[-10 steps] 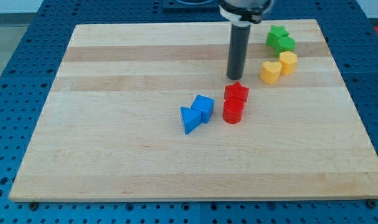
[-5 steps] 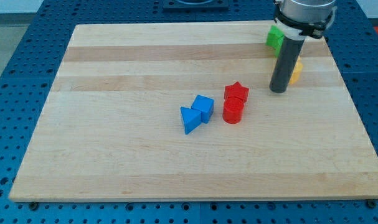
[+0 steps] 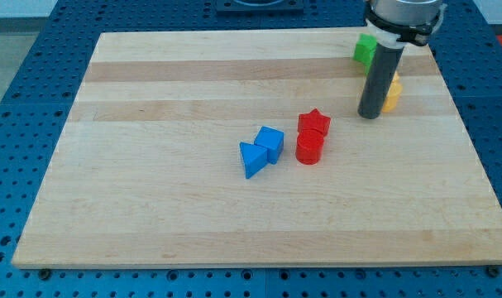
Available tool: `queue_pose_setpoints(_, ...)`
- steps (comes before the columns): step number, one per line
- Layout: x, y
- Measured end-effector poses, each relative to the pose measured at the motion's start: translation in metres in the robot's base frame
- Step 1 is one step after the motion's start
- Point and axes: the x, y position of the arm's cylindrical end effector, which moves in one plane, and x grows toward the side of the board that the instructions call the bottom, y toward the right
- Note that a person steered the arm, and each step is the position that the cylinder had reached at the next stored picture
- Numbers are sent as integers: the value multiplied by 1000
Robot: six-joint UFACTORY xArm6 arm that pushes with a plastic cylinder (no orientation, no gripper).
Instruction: Place the yellow and red blocks diagonally to each other
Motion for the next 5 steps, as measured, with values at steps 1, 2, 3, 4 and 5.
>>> queue_pose_setpoints(1, -1, 0)
queue_pose_setpoints(2, -1, -2)
queue_pose_setpoints(3, -2, -7)
queue_pose_setpoints(4, -6, -8)
queue_pose_setpoints(5, -8, -9)
